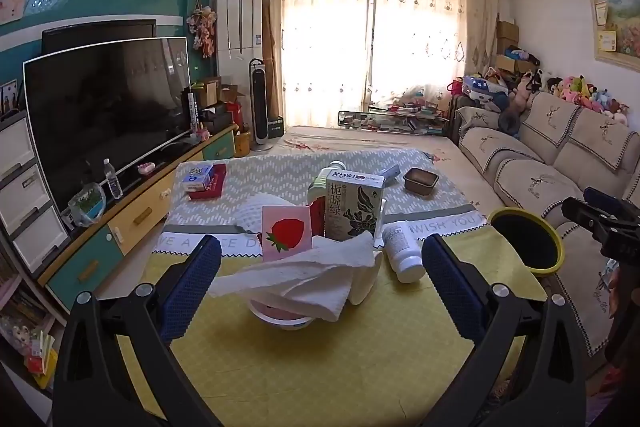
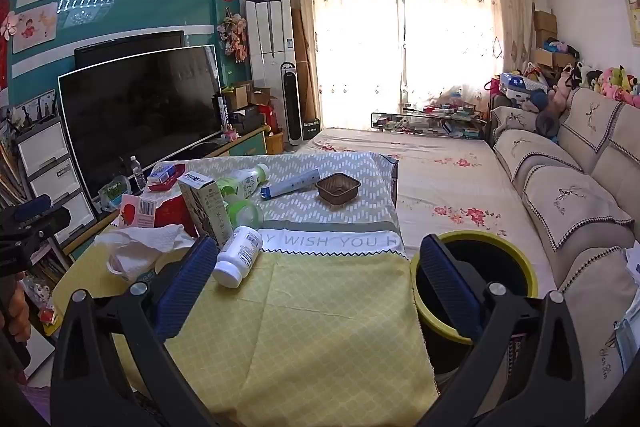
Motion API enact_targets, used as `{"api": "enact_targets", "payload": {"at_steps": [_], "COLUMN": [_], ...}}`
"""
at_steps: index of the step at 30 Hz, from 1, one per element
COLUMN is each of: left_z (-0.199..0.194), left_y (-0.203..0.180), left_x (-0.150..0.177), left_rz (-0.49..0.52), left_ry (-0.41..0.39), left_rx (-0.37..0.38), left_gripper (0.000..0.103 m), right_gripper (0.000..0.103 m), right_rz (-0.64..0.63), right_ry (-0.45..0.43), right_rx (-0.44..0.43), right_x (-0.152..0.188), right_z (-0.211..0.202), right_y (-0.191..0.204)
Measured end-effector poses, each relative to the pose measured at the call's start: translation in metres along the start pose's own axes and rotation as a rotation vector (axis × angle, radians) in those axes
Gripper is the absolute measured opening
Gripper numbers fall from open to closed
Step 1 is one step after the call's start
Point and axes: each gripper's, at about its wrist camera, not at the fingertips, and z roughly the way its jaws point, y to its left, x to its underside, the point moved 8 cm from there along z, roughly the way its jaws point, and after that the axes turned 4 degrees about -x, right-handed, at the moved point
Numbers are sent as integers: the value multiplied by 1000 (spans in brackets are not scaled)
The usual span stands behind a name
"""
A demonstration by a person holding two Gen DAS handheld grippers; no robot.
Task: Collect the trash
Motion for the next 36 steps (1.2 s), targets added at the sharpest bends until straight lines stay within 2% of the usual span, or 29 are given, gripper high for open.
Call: {"api": "enact_targets", "payload": {"at_steps": [36], "left_z": [0], "left_y": [0], "left_x": [-2], "left_rz": [-8], "left_ry": [10], "left_rx": [16], "left_gripper": [99], "right_gripper": [97], "right_rz": [9], "right_ry": [6], "right_rx": [-3], "right_x": [3], "right_z": [2], "right_y": [-3]}}
